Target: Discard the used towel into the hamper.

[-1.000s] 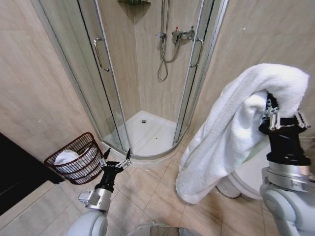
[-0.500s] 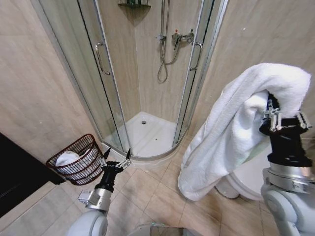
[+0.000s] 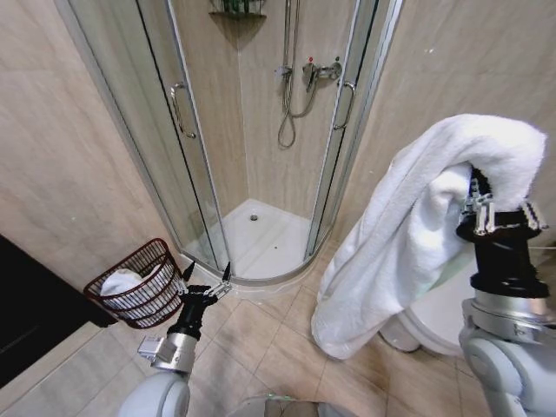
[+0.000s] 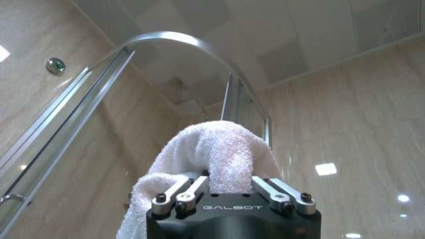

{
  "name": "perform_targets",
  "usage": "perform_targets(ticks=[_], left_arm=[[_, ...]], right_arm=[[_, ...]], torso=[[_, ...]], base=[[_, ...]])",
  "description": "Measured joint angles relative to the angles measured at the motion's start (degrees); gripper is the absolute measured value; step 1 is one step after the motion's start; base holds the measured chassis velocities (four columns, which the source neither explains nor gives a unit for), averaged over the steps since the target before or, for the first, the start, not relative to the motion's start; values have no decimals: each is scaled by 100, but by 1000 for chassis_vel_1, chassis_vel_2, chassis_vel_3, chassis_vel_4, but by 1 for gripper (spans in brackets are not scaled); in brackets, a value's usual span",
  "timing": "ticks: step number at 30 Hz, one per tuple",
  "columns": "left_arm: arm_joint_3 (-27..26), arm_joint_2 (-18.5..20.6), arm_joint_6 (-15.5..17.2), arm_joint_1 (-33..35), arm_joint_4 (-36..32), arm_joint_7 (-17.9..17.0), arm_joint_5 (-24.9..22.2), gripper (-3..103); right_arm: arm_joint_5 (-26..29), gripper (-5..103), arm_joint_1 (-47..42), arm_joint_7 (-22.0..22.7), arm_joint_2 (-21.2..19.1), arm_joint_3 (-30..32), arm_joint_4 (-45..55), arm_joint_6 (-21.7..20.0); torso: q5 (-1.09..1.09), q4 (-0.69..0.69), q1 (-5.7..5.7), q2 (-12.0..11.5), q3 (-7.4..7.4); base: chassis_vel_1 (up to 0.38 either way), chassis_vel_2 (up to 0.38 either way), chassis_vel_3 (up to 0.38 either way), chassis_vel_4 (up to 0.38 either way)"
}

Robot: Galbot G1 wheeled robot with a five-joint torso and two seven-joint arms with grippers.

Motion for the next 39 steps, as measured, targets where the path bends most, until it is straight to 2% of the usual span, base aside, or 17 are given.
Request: perform_targets(ticks=[30, 39], left_arm=[[0, 0, 0, 0, 0, 0, 0, 100], [0, 0, 0, 0, 0, 0, 0, 100]], right_arm=[[-130, 16, -68, -51, 68, -89, -4, 40], [-47, 16, -55, -42, 29, 49, -4, 47]], torso=[[0, 0, 276, 647, 372], [0, 0, 377, 875, 498]], base=[[0, 0, 0, 0], [0, 0, 0, 0]])
